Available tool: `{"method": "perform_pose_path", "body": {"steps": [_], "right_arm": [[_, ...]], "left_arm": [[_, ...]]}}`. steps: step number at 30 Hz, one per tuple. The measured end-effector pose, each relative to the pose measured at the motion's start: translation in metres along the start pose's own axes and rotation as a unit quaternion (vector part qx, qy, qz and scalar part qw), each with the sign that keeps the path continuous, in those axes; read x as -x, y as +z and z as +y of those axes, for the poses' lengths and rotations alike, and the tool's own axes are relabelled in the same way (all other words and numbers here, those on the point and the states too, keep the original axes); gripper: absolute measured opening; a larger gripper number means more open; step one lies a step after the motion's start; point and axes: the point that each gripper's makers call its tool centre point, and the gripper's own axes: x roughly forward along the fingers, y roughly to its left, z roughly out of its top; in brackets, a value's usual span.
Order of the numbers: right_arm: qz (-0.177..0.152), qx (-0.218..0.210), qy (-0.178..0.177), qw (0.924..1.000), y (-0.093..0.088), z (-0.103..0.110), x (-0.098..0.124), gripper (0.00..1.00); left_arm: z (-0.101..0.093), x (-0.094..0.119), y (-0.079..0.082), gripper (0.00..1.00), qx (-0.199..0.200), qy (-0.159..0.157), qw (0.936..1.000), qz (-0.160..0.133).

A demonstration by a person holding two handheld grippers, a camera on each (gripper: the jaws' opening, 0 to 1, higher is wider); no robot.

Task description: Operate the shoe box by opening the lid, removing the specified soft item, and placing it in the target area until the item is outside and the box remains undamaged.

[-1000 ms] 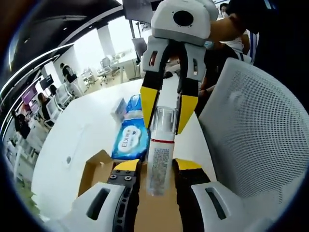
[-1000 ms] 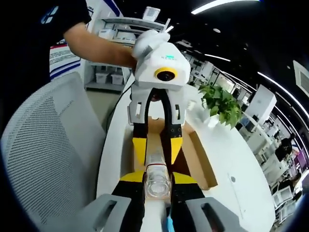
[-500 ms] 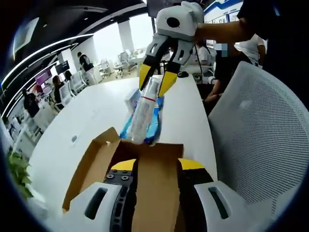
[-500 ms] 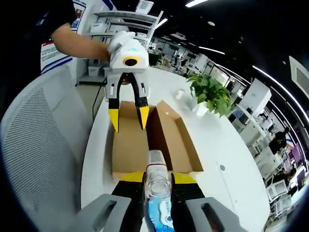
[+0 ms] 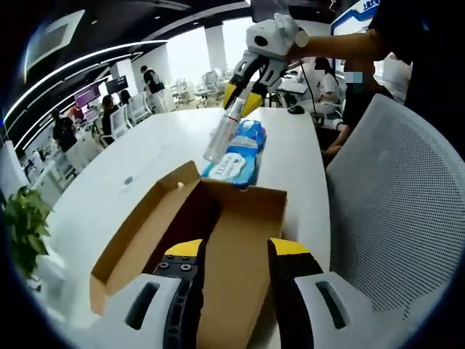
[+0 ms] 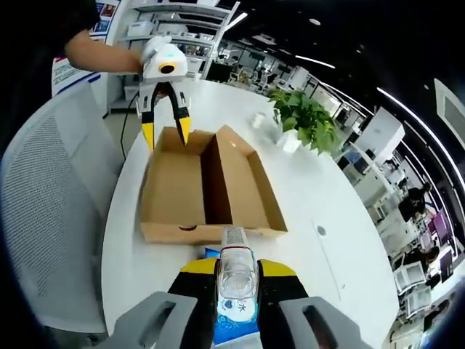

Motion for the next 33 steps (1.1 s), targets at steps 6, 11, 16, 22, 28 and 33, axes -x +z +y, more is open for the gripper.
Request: {"method": "perform_pose_path", "body": {"steps": [6, 11, 16, 22, 28, 33], "right_arm": [[0.021, 0.0, 0.001, 0.9998, -0.014, -0.013, -0.003, 0.15], [0.041, 0.004, 0.002, 0.9992, -0.026, -0.027, -0.006, 0.15], [0.061, 0.01, 0.004, 0.9981, -0.034, -0.037, -0.009, 0.15], [0.084, 0.02, 0.011, 0.9963, -0.041, -0.048, -0.015, 0.15], [0.109, 0.028, 0.02, 0.9935, -0.052, -0.058, -0.023, 0.15], [0.137, 0.041, 0.031, 0.9892, -0.062, -0.066, -0.033, 0.16]], "left_arm": [[0.008, 0.017, -0.018, 0.35, 0.03, 0.032, 0.999, 0.002], [0.013, 0.031, -0.033, 0.35, 0.052, 0.053, 0.9972, 0.004], [0.016, 0.043, -0.05, 0.35, 0.068, 0.073, 0.9949, 0.015], [0.022, 0.056, -0.068, 0.36, 0.101, 0.099, 0.9898, 0.013], [0.027, 0.066, -0.087, 0.37, 0.134, 0.132, 0.982, 0.017], [0.032, 0.072, -0.104, 0.36, 0.161, 0.16, 0.9737, 0.026]]}}
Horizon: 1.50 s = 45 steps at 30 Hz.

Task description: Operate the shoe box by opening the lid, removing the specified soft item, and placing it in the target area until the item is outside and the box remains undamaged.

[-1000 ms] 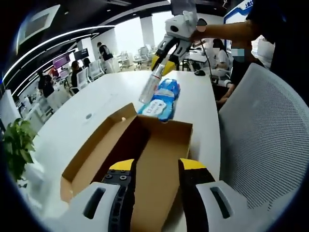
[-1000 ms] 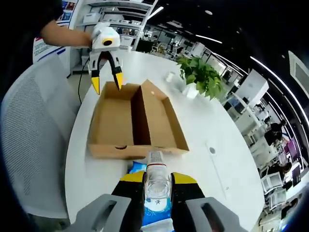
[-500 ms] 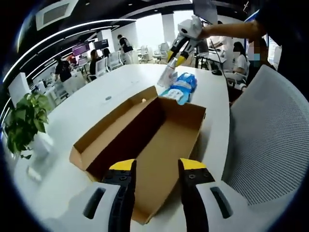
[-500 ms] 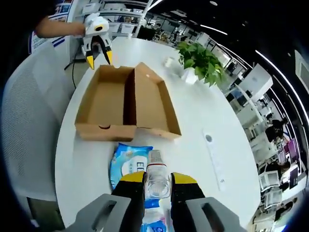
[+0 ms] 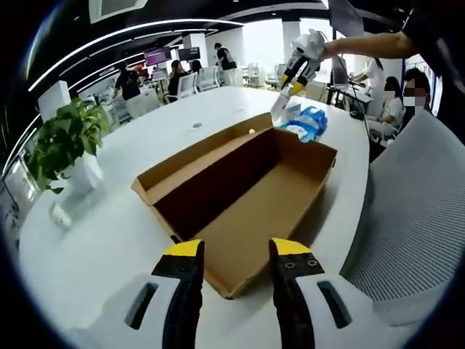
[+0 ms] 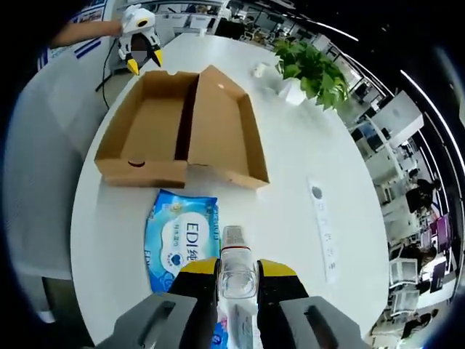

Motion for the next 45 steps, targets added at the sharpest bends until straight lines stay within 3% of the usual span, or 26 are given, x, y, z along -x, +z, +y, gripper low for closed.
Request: {"method": "perform_pose_path", "body": {"steps": [10, 14, 21, 30, 37, 45], "right_arm": [[0.043, 0.02, 0.021, 0.9986, -0.005, -0.011, -0.021, 0.16], [0.066, 0.029, 0.03, 0.997, -0.01, -0.013, -0.028, 0.16], [0.094, 0.044, 0.049, 0.9934, -0.013, -0.017, -0.041, 0.16], [0.124, 0.066, 0.069, 0.9878, -0.017, -0.013, -0.053, 0.16], [0.151, 0.085, 0.081, 0.9816, -0.019, -0.018, -0.055, 0.16], [0.163, 0.078, 0.102, 0.9781, -0.022, -0.028, -0.06, 0.16]], "left_arm": [[0.008, 0.001, -0.025, 0.32, 0.061, 0.028, 0.9976, 0.018], [0.011, 0.002, -0.024, 0.27, 0.085, 0.038, 0.9956, 0.006], [0.013, 0.005, -0.022, 0.27, 0.09, 0.045, 0.9949, 0.007], [0.016, 0.009, -0.035, 0.27, 0.112, 0.06, 0.9917, 0.019], [0.019, 0.009, -0.039, 0.21, 0.149, 0.073, 0.986, 0.021], [0.019, 0.005, -0.04, 0.16, 0.18, 0.076, 0.9804, 0.026]]}}
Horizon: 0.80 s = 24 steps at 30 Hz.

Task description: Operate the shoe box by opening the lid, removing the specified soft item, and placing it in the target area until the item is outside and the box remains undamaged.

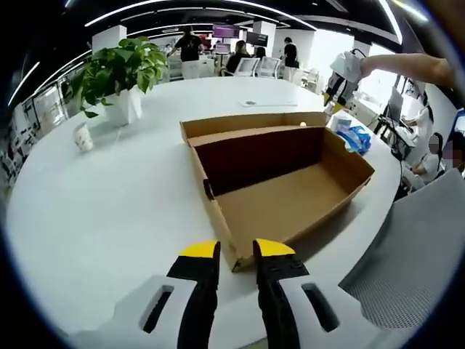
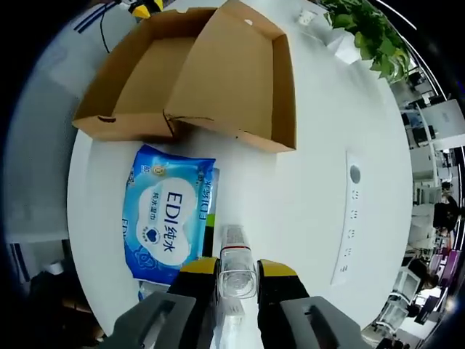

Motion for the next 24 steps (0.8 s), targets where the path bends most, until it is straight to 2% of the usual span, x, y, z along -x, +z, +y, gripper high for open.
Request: {"method": "perform_pose_path", "body": {"steps": [4, 10, 24], "right_arm": [[0.002, -0.006, 0.008, 0.9999, -0.0007, -0.0015, -0.0012, 0.17], [-0.004, -0.008, 0.008, 0.9999, 0.0007, -0.0024, -0.0027, 0.17], [-0.019, -0.035, -0.008, 0.9992, 0.0037, -0.0113, 0.0022, 0.23]], "left_arm": [[0.0031, -0.0027, -0.0026, 0.07, 0.029, 0.013, 0.9995, 0.009], [0.0049, -0.0042, -0.004, 0.06, 0.056, 0.022, 0.9981, 0.013], [0.0039, -0.0043, -0.0057, 0.05, 0.054, 0.029, 0.9981, 0.009]]}}
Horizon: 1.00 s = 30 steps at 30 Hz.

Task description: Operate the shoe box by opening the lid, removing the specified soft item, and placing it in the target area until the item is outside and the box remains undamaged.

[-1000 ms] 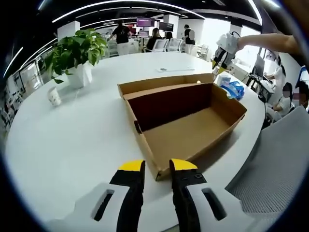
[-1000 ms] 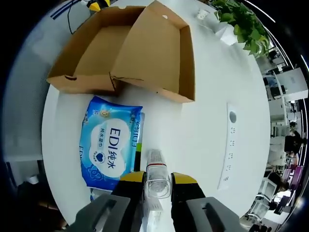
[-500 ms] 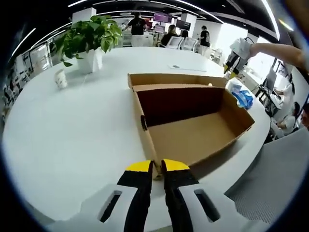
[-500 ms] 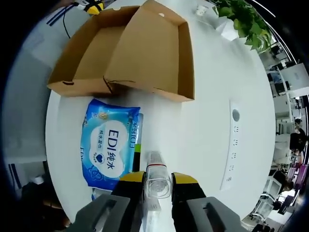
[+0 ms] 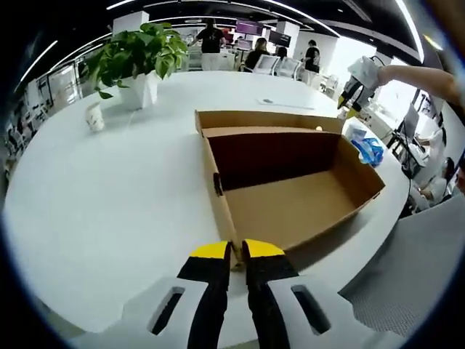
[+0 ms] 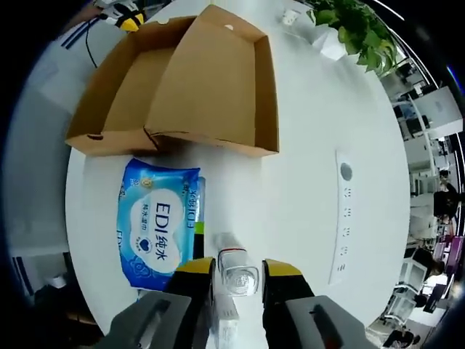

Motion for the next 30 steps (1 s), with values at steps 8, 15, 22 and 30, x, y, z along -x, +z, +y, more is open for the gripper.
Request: {"method": "perform_pose_path", "body": {"steps": [8, 15, 22, 30], "right_arm": [[-0.058, -0.079, -0.012, 0.9951, 0.025, -0.012, 0.011, 0.28], [-0.105, -0.172, -0.009, 0.9794, 0.05, -0.019, 0.009, 0.29], [-0.142, -0.244, -0.006, 0.9593, 0.076, -0.02, 0.004, 0.29], [-0.161, -0.324, 0.003, 0.9321, 0.096, -0.016, -0.01, 0.28]], "left_arm": [[-0.001, 0.001, 0.0, 0.05, 0.002, 0.002, 1.0, 0.002], [-0.001, 0.001, 0.0, 0.04, 0.005, 0.003, 1.0, 0.003], [0.0, 0.001, 0.0, 0.04, 0.005, 0.004, 1.0, 0.002], [0.001, 0.0, 0.0, 0.04, 0.006, 0.005, 1.0, 0.002]]}}
